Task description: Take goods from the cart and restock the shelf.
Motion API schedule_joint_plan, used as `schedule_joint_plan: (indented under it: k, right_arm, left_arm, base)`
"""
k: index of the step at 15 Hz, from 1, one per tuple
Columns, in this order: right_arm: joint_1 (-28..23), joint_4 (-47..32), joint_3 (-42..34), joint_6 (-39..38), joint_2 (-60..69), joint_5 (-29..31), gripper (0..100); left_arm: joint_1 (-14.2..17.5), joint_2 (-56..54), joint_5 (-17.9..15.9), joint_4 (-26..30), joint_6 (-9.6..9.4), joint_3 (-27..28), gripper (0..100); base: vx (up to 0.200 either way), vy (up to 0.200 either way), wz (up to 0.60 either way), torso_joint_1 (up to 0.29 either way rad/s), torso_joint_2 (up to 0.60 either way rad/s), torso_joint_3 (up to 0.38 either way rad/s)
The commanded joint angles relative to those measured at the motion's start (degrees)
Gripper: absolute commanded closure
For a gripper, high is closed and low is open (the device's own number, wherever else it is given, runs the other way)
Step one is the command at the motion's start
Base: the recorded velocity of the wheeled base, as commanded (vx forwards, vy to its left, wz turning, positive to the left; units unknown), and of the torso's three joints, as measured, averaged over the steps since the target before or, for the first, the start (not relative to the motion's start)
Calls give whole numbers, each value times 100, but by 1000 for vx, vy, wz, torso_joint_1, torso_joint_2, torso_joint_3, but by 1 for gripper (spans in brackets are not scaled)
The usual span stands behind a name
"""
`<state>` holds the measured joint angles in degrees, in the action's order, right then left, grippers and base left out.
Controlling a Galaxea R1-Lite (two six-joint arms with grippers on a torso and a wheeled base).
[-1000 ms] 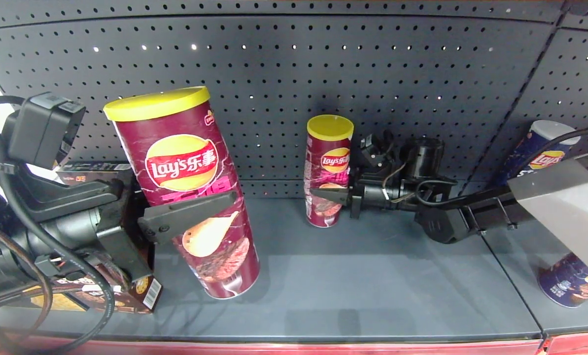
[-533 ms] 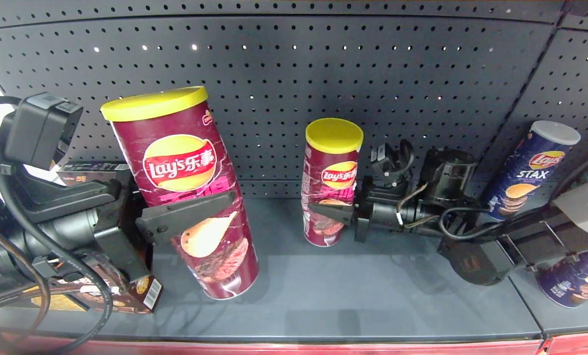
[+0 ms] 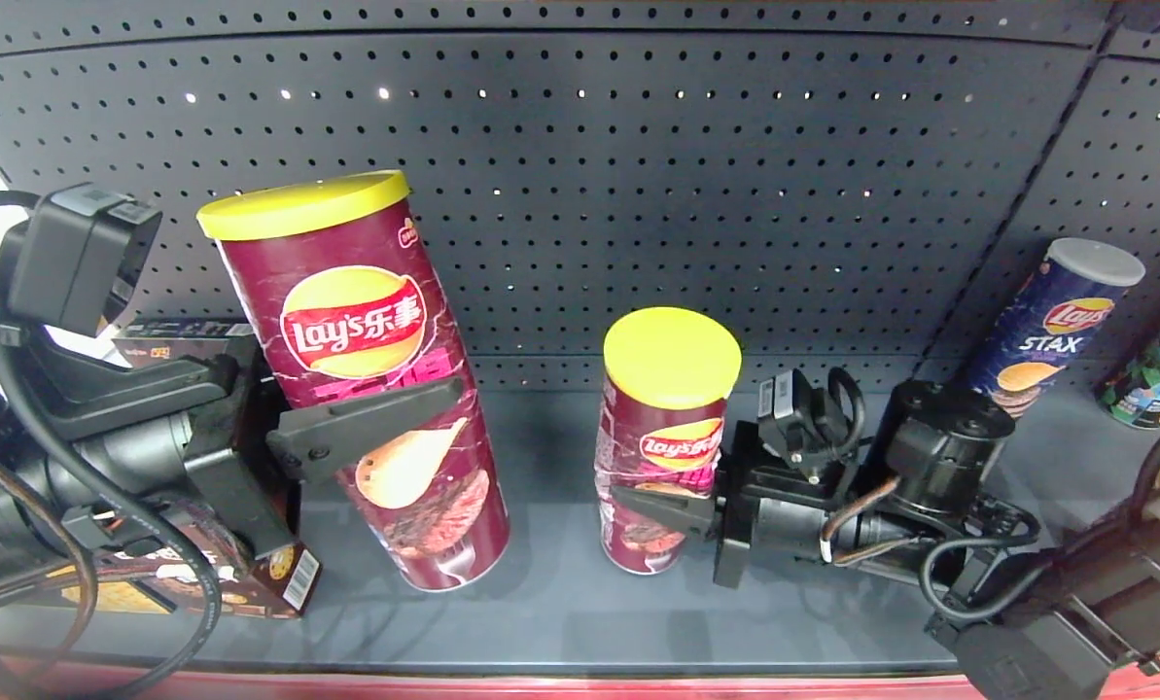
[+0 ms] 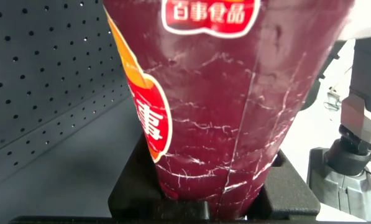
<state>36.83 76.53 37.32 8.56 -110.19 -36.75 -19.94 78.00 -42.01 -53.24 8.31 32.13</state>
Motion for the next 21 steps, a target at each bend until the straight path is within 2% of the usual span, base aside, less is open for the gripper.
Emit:
schedule_joint_plan:
  k: [1, 9, 10, 16, 21]
  right_arm:
    - [26, 151, -313, 23, -161, 10, 100]
    - [88, 398, -550, 41, -459, 10, 100]
    - [132, 406, -559, 41, -477, 10, 0]
    - [61, 398, -682, 49, -213, 90, 0]
    - [-422, 371, -1288, 49, 692, 90, 0]
  left_arm:
    - [-1, -4, 0, -3, 4, -5, 100]
    - [-1, -65, 0, -3, 4, -76, 100]
    - [-1, -74, 0, -3, 4, -76, 100]
    - [-1, -83, 0, -3, 12, -76, 100]
    - [-1, -83, 0, -3, 12, -128, 100]
  base:
    - [0, 0, 0, 0, 0, 0]
    - [0, 0, 0, 0, 0, 0]
    - [0, 0, 0, 0, 0, 0]
    - [0, 0, 0, 0, 0, 0]
    - [0, 0, 0, 0, 0, 0]
